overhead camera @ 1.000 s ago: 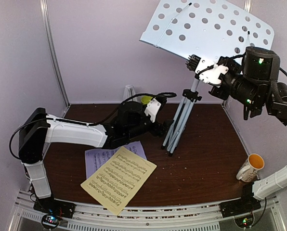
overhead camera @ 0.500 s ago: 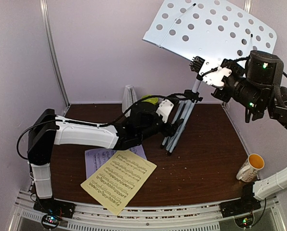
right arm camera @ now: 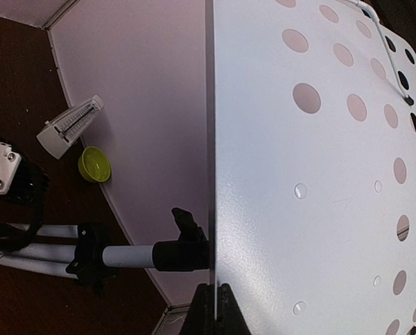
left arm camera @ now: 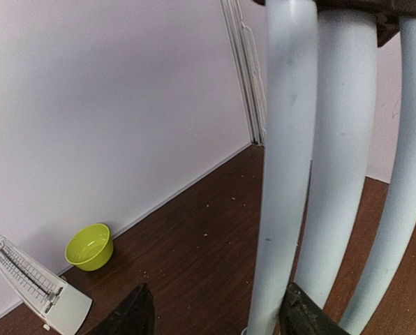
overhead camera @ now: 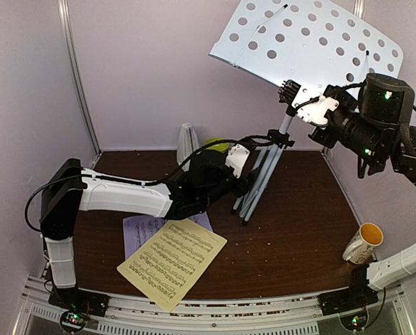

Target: Set up the instrument practice props

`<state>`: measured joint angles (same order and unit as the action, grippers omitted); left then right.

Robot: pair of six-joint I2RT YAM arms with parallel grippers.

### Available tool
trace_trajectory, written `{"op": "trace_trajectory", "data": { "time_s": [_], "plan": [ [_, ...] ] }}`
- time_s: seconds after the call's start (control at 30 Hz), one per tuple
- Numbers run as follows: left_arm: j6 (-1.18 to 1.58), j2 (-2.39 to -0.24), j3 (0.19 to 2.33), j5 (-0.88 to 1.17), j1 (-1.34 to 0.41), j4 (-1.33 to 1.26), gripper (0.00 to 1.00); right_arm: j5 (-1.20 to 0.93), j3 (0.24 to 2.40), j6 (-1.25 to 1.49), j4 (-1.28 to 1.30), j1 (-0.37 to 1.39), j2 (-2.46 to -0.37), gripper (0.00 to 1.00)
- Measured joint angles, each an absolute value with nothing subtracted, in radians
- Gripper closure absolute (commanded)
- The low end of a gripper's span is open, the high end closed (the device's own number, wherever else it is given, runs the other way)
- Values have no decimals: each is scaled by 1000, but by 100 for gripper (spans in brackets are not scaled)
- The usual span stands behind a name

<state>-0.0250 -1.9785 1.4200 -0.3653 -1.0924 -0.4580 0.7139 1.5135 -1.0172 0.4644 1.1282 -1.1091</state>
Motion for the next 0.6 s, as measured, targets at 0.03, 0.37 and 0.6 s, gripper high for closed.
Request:
{"op": "trace_trajectory", "data": {
  "time_s": [0.03, 0.37, 0.6],
  "plan": [
    [-28, -1978, 1414, -369, -1092, -461, 39, 714, 1514, -1016, 467, 1128, -1109, 100],
    [-47, -2001, 1474, -405, -1095, -429, 44, 710, 1514, -1000, 468, 1128, -1109, 100],
    [-73, -2051, 1591, -421, -1096, -387, 54, 710, 1514, -996, 467, 1128, -1111, 100]
  ]
}}
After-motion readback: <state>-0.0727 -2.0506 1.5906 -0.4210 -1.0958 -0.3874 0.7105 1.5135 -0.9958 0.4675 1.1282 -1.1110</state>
